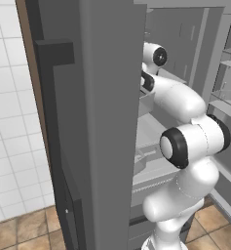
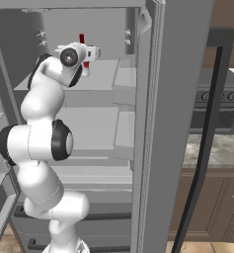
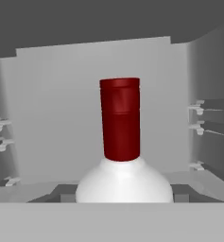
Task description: Place the liquor and beer on the top shelf of the fridge to keep them out of children's reach, and place the orange on lower shelves for easy access.
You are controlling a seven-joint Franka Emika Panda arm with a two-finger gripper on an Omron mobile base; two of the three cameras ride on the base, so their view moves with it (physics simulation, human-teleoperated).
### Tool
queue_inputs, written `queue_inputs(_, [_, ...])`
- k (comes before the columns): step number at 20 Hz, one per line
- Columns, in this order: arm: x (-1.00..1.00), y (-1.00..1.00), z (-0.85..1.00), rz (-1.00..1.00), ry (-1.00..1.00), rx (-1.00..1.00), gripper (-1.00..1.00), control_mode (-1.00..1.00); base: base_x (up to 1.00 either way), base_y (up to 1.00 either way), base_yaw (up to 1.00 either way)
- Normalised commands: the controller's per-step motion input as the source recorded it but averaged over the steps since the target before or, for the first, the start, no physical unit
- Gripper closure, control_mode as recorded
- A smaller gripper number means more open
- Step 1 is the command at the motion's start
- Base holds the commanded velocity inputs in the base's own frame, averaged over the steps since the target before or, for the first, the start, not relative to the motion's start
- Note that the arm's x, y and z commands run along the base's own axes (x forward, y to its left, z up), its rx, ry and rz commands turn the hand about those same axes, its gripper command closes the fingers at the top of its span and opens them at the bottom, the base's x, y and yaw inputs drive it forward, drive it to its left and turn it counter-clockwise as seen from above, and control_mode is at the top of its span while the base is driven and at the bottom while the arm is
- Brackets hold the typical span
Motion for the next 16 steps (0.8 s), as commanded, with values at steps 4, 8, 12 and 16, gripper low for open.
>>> queue_inputs(4, [0.03,0.0,-0.14,0.01,-0.09,-0.01,-1.0,-1.0,0.0,0.0,0.0])
queue_inputs(8, [0.0,0.0,-0.04,0.01,-0.1,-0.01,-1.0,-1.0,0.0,0.0,0.0])
queue_inputs(12, [0.0,0.0,0.0,0.0,-0.03,-0.01,-1.0,-1.0,0.0,0.0,0.0])
queue_inputs(16, [0.0,-0.02,0.01,0.0,0.0,-0.03,-1.0,-1.0,0.0,0.0,0.0])
